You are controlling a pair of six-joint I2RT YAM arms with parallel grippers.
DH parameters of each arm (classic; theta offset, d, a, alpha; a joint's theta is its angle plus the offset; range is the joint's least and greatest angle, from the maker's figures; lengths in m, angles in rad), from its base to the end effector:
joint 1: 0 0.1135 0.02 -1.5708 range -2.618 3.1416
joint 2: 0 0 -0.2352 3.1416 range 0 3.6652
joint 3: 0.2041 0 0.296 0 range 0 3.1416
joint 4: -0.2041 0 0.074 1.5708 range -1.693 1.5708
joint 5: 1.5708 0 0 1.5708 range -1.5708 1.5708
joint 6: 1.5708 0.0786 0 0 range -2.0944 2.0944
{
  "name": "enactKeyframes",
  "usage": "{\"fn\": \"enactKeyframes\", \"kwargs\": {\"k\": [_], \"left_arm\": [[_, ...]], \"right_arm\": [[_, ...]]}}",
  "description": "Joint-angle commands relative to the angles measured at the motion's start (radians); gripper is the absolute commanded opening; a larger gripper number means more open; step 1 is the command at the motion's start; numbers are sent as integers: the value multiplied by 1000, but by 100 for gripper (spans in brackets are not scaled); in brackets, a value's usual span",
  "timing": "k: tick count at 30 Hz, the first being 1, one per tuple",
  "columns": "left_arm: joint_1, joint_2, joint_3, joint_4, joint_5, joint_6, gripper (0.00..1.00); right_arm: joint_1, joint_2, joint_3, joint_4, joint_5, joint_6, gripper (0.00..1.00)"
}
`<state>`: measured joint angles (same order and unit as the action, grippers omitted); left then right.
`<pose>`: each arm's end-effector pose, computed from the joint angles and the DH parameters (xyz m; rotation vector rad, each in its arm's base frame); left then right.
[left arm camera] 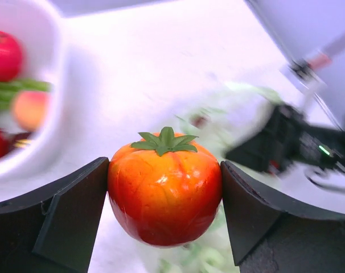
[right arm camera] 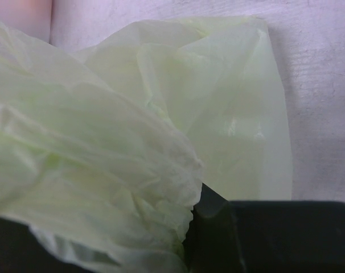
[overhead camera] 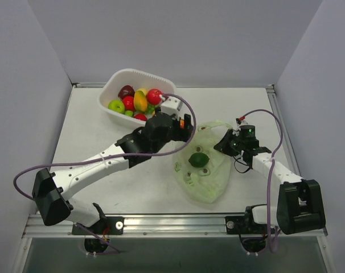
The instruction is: Untie the knot of the plastic bag and take out the fruit
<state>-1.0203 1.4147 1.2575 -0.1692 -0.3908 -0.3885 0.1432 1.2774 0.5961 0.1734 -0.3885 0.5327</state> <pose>0.2442 -0.3406 0.3127 0.3333 1.8864 -0.5949 0.3354 0.0784 0.1313 0.1702 2.1334 0.8090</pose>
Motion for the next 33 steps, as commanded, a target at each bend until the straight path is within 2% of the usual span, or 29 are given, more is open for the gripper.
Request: {"fn": "enactKeyframes", "kwargs": {"k": [1, 2, 5, 10, 12, 14, 16, 21, 24, 27, 33], "left_arm": [[155, -29, 46, 3, -16, 72, 63], [236, -28, 49, 23, -10, 82, 63], [360, 33, 100, 30, 20, 143, 64], [466, 156, 180, 71, 78, 206, 68], [494, 226, 230, 82, 89, 227, 75], [506, 297, 278, 45, 99, 231, 90], [511, 334, 330, 25, 105, 232, 97], [511, 354, 358, 5, 96, 238, 97], [505, 316, 341, -6, 101, 247, 97], [453, 261, 300, -36, 122, 302, 98], [169, 175, 159, -90, 24, 427, 97]], "right_arm": [[-4, -23, -21, 24, 25, 19, 13], [-4, -17, -25, 37, 23, 27, 13], [-4, 20, -32, 69, 4, 50, 13], [-4, 42, -22, 63, -16, 47, 13], [-5, 24, -22, 51, 16, 39, 13], [-2, 10, -24, 43, 34, 33, 13], [-4, 8, -22, 40, 39, 32, 13], [-2, 8, -18, 35, 34, 24, 13], [-2, 7, -19, 35, 37, 24, 13], [-2, 11, -18, 34, 33, 23, 13], [-2, 22, -18, 41, 27, 24, 13]]}}
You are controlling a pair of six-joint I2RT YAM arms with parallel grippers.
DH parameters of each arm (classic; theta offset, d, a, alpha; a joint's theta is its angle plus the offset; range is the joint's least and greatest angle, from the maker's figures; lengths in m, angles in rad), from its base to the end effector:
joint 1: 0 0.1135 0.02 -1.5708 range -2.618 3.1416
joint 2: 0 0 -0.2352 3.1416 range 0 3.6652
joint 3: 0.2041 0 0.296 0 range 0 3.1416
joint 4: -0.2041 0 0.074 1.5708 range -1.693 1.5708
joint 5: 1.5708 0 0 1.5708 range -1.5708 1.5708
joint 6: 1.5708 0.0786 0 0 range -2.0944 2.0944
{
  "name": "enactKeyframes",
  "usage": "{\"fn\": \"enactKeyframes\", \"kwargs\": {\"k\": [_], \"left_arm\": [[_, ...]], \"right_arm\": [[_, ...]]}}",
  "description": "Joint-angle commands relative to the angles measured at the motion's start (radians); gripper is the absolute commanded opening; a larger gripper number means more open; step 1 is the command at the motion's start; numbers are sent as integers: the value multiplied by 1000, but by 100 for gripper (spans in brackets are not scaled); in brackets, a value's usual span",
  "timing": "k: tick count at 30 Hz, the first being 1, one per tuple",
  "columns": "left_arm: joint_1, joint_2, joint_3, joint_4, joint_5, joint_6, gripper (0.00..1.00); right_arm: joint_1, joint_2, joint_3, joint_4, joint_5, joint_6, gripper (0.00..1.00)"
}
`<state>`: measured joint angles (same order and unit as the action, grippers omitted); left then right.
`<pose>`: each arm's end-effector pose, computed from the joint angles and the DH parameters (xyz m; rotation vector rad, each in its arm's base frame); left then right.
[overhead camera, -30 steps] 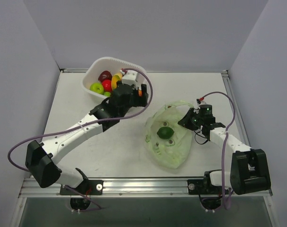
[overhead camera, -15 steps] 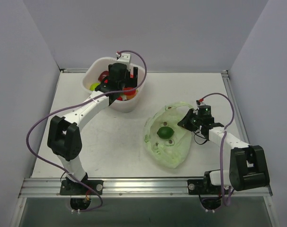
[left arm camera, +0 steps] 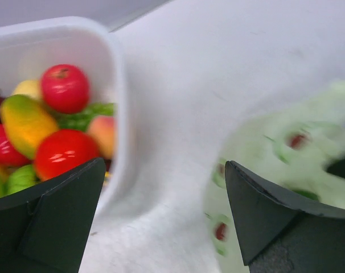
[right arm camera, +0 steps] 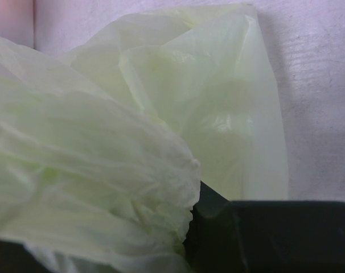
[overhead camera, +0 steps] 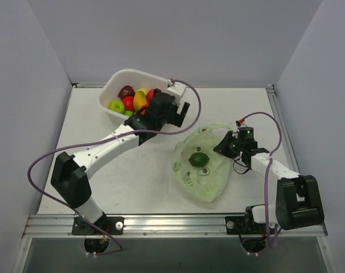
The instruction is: Untie the knot of the plastic bag and take out the fruit
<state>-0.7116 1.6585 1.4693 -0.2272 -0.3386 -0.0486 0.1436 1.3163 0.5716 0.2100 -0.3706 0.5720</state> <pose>0.3745 -0.2885 0.2923 0.4302 1.9181 -0.1619 0.3337 0.0770 0.1137 0.2337 2.1601 0.8105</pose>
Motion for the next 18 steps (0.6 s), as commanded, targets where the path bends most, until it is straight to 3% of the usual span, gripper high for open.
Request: {"fn": "enactKeyframes", "kwargs": {"k": [1, 7, 14, 18], "left_arm": [[-169, -71, -67, -35, -25, 81, 97], [-319, 6, -74, -109, 87, 202, 97], [-353, 174, -17, -185, 214, 273, 92], [-364, 254, 12, -187, 214, 311, 91]], "right_arm": [[-4, -12, 8, 5, 4, -15, 13], [-1, -17, 7, 9, -4, -14, 13], [1, -20, 5, 8, -1, -15, 13], [1, -23, 5, 6, -1, -17, 13]]}}
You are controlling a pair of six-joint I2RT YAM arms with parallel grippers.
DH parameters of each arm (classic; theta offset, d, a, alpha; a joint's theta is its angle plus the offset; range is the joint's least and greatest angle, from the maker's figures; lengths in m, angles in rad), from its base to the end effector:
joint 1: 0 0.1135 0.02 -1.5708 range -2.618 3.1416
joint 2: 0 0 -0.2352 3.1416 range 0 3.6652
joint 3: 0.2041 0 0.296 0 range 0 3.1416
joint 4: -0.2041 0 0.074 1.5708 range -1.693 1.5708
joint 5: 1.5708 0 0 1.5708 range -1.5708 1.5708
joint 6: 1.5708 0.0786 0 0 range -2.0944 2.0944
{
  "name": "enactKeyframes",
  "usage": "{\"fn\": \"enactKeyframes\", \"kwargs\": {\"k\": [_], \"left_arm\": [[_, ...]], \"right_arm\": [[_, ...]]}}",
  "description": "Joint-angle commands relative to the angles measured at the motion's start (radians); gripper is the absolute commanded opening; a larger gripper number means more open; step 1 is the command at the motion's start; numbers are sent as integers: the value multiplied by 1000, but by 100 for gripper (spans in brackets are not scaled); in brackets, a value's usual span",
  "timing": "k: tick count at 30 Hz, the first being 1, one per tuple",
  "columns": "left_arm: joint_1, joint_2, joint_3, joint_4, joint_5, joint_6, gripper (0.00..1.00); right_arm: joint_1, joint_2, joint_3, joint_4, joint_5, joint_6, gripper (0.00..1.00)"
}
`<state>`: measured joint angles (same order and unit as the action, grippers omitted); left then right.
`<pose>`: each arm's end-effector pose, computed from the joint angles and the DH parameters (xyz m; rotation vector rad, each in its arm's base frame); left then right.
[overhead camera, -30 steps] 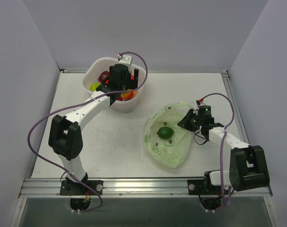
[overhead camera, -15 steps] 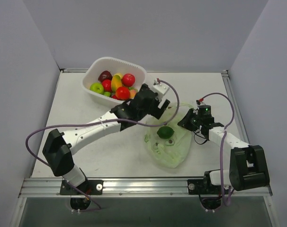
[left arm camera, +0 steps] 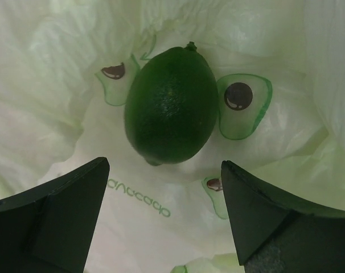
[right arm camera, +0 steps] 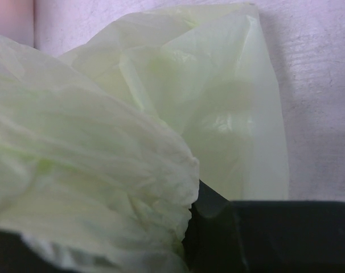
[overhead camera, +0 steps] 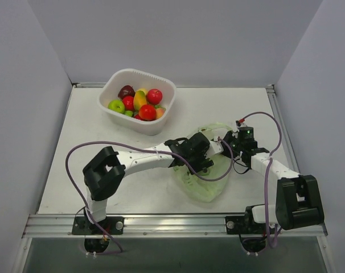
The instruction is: Untie the knot of the plastic bag and take out the fruit
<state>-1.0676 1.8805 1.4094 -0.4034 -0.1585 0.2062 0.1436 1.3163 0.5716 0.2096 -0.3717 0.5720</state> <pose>0.2397 -0.4096 0.1431 1.3939 2.0025 -0.1936 0.3336 0.0771 0.1137 0.2332 2.1606 0.8117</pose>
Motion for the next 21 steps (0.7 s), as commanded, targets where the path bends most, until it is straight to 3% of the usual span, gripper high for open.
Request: {"fn": "enactKeyframes", "kwargs": {"k": [1, 7, 10, 17, 21], "left_arm": [[-9, 49, 82, -12, 33, 62, 91], [-12, 140, 125, 9, 39, 78, 90], [-12, 151, 114, 41, 60, 67, 85], [-20, 63, 85, 40, 128, -13, 37], [-20, -35, 53, 44, 142, -48, 29]], "right_arm": [[1, -25, 7, 7, 1, -15, 13], [-1, -23, 7, 8, -1, -18, 13], [1, -25, 7, 5, 1, -18, 13], [-1, -23, 7, 5, 1, -18, 13], [-1, -23, 7, 2, 2, -17, 13]]}}
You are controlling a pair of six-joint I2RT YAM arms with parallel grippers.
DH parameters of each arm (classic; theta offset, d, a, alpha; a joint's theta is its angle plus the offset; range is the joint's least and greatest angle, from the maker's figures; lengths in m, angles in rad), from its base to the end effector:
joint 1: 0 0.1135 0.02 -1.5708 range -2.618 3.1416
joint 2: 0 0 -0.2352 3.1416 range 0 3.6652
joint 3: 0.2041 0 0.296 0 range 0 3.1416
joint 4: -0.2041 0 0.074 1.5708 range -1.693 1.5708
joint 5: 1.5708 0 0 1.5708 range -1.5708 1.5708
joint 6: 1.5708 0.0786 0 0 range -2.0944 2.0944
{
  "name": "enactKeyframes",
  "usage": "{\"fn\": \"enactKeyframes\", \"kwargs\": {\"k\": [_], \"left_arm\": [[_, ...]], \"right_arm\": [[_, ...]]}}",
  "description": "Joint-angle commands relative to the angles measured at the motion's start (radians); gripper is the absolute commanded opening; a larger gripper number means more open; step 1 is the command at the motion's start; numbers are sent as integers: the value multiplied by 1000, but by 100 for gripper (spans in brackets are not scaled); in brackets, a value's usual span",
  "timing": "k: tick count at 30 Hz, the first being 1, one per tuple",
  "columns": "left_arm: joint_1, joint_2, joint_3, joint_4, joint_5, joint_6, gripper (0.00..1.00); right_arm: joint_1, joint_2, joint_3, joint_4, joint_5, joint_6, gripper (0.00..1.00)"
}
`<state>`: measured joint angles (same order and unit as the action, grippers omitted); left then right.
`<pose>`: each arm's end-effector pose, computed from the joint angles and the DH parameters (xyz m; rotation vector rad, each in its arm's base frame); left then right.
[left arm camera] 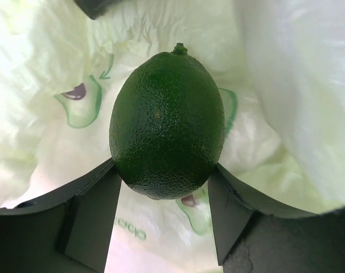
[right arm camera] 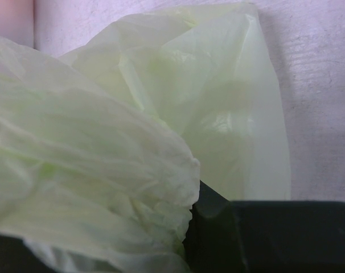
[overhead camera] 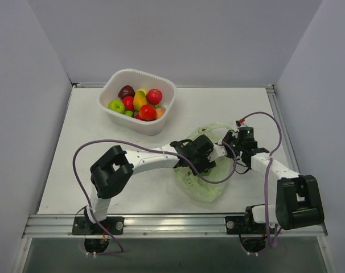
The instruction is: Untie the knot of the plastic bag and take out the fruit
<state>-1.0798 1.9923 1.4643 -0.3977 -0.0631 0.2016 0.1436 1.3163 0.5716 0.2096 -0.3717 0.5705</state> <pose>0.2347 -0.4285 0.1121 1.4833 2.0337 -0.2857 0.3336 0.0771 0.1137 0.2315 2.1605 0.8108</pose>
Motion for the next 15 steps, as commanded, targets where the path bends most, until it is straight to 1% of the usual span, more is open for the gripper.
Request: {"fn": "enactKeyframes", "kwargs": {"k": [1, 4, 6, 7, 9, 10, 11, 12, 14, 15], "left_arm": [[-9, -167, -8, 37, 43, -50, 28], [1, -245, -18, 27, 5, -74, 28], [11, -297, -15, 23, -50, -102, 27], [17, -329, -12, 19, -104, -125, 28], [49, -357, -4, 20, -164, -157, 28], [66, -369, -2, 19, -240, -171, 28], [86, -394, -1, 20, -279, -197, 28], [137, -404, -1, 22, -326, -197, 28], [207, -435, 2, 22, -416, -284, 28], [280, -443, 4, 23, -434, -310, 28]], "right_arm": [[-1, -23, 8, 2, 2, -17, 13], [1, -22, 8, 2, 4, -17, 13], [-1, -23, 8, 2, 2, -18, 13], [1, -26, 7, 2, 2, -17, 13], [-1, -29, 7, 1, 1, -17, 13], [-1, -29, 7, 1, 2, -17, 13], [-1, -31, 7, 2, 2, -18, 13], [1, -31, 7, 2, 1, -17, 13], [-1, -31, 7, 1, -1, -18, 13], [-1, -31, 7, 2, -1, -17, 13]]}}
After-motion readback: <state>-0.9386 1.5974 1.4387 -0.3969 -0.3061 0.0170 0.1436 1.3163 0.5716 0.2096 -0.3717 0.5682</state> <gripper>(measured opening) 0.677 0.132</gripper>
